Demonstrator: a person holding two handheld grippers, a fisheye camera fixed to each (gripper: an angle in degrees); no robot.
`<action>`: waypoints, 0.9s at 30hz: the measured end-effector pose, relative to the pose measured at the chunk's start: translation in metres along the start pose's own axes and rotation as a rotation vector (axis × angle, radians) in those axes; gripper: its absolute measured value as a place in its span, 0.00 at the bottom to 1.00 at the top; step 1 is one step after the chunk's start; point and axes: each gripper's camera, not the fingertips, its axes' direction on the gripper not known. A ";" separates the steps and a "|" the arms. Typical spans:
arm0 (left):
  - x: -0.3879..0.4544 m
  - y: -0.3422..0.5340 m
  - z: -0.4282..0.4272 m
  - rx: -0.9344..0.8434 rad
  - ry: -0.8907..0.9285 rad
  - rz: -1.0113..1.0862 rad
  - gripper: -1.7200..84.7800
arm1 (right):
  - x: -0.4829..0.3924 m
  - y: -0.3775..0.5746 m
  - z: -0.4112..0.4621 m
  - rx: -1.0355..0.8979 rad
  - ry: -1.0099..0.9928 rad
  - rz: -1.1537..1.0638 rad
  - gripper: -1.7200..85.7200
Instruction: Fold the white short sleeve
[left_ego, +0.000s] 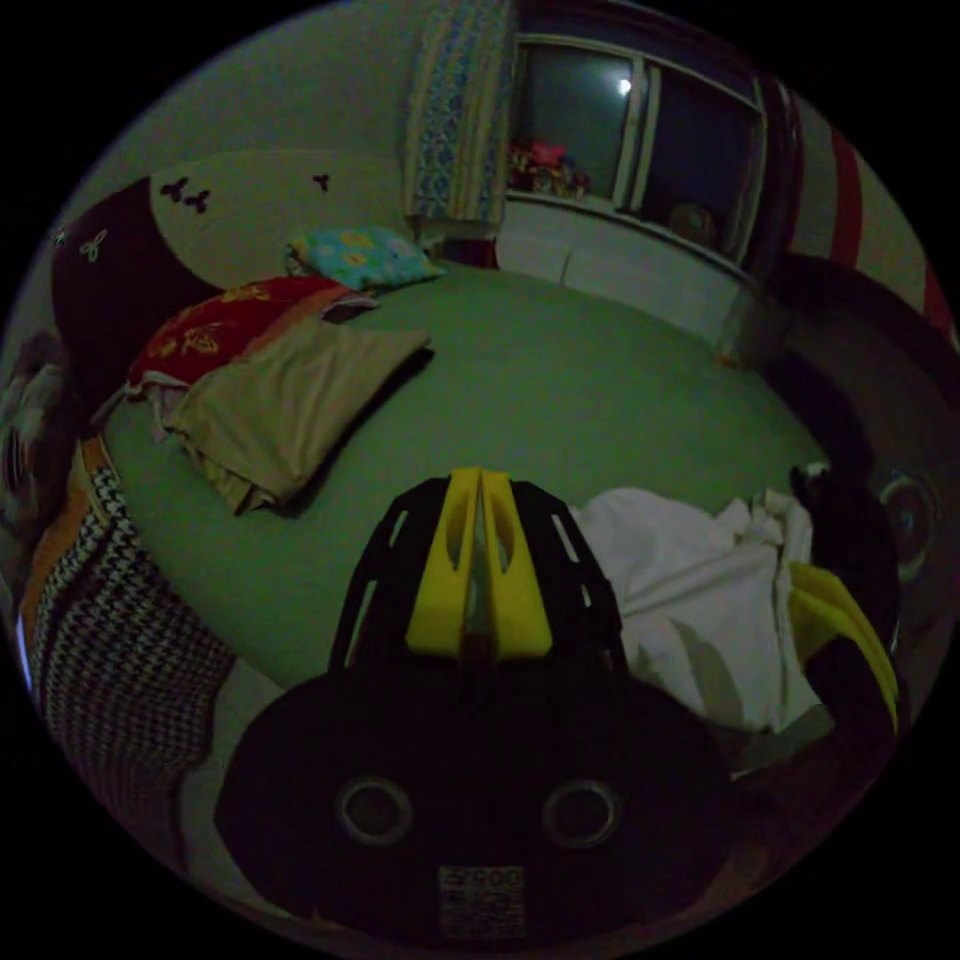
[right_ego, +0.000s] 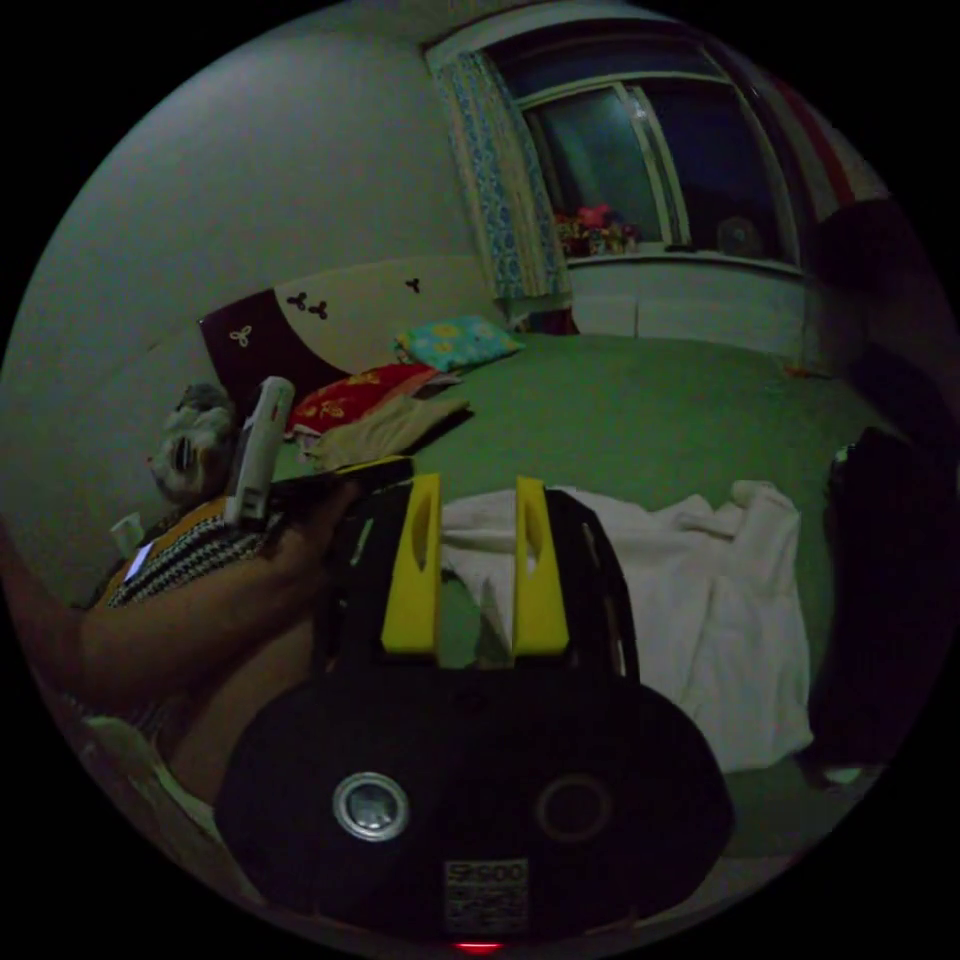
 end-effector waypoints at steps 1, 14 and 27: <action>0.000 -0.007 0.005 -0.022 0.024 0.009 0.02 | 0.012 -0.002 -0.004 0.011 0.029 0.039 0.14; 0.058 -0.091 0.059 -0.173 0.254 0.242 0.02 | 0.105 -0.049 0.013 -0.088 0.193 0.337 0.14; 0.109 -0.213 0.136 -0.310 0.565 0.632 0.20 | 0.170 -0.187 0.132 -0.404 0.186 0.113 0.14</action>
